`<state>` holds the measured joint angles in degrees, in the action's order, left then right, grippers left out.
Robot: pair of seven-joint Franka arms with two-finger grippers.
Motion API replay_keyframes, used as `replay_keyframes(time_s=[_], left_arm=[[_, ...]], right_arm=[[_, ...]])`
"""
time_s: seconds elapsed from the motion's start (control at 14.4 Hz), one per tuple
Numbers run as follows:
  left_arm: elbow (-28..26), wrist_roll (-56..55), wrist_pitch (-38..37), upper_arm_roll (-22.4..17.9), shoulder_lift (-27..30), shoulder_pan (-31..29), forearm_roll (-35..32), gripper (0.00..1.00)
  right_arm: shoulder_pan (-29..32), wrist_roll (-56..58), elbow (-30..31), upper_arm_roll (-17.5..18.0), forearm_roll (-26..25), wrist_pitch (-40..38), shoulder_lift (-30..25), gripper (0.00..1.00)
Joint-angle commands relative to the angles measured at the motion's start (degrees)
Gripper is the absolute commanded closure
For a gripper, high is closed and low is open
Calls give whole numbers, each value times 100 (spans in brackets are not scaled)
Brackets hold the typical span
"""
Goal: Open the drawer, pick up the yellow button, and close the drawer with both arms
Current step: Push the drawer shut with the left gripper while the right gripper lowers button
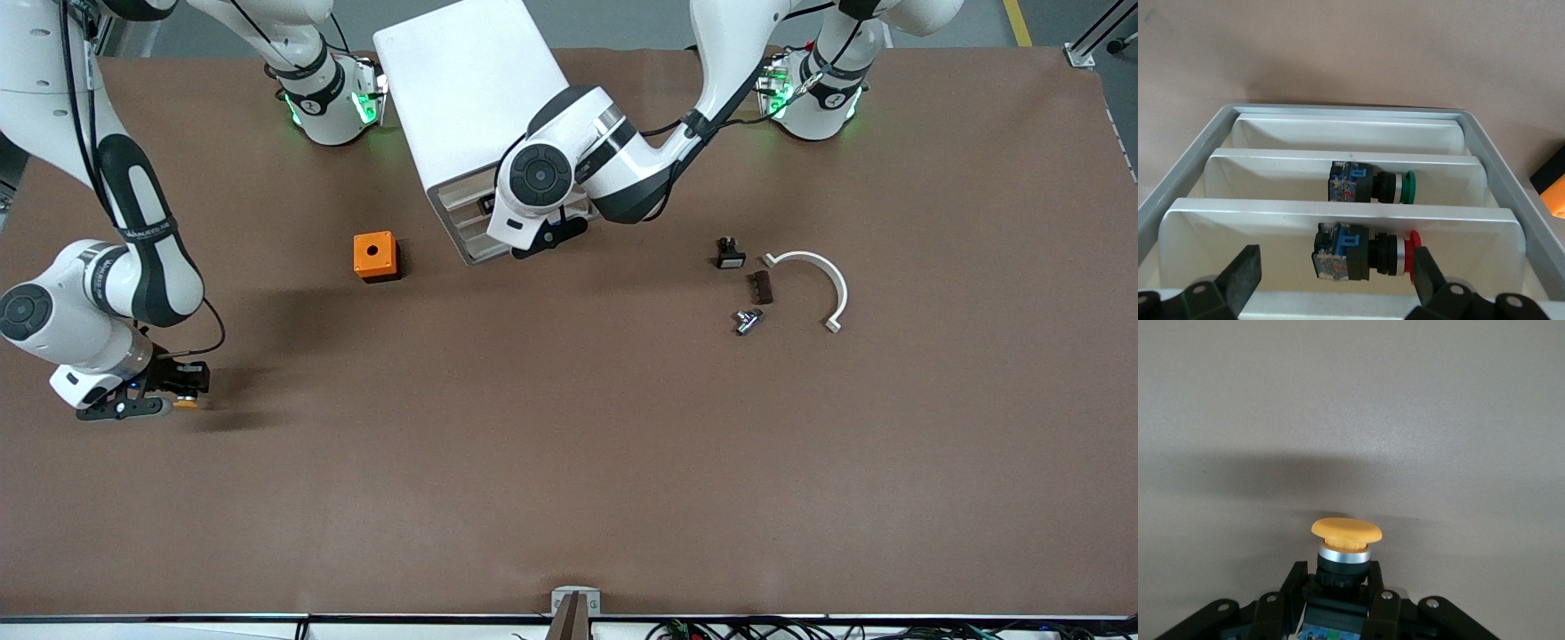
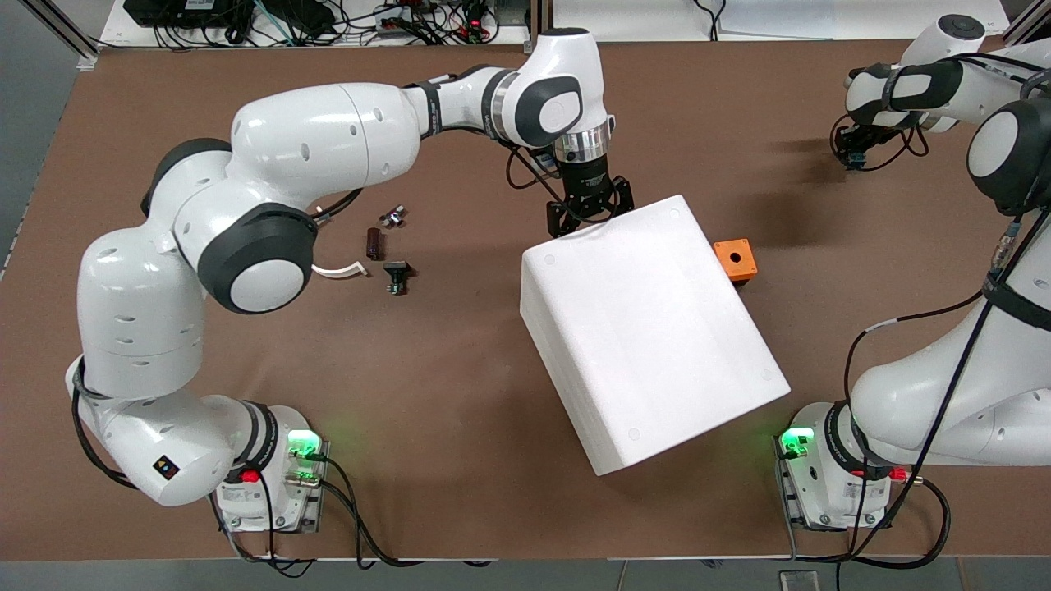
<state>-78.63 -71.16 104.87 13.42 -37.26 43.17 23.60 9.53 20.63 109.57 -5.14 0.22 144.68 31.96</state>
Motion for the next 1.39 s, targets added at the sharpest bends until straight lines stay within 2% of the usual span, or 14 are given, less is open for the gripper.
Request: replay_keyframes(time_s=[0.0,0.21,0.28,0.49,0.63,0.77,0.9,1.32], left_arm=[[-91,-20,42,55,43,-28,382,0],[-91,-29,42,47,43,-28,453,0],[-91,-29,42,47,17,-28,479,0],[-126,-38,42,47,8,-37,637,0],[-117,-38,25,29,34,-55,637,0],[-91,-47,7,-15,96,-177,568,0],[-56,-125,-1,-67,218,-344,401,0],[120,31,-335,-50,930,-1415,-1021,0]], right_arm=[[137,143,91,179,127,209,64,100],[137,135,135,188,127,377,178,100],[128,135,135,188,127,377,179,89],[102,126,118,188,127,350,170,19],[110,126,109,188,127,315,144,0],[66,108,126,188,127,202,21,0],[-21,56,126,197,127,-324,-364,0],[-170,-348,118,197,127,-1450,-1419,0]])
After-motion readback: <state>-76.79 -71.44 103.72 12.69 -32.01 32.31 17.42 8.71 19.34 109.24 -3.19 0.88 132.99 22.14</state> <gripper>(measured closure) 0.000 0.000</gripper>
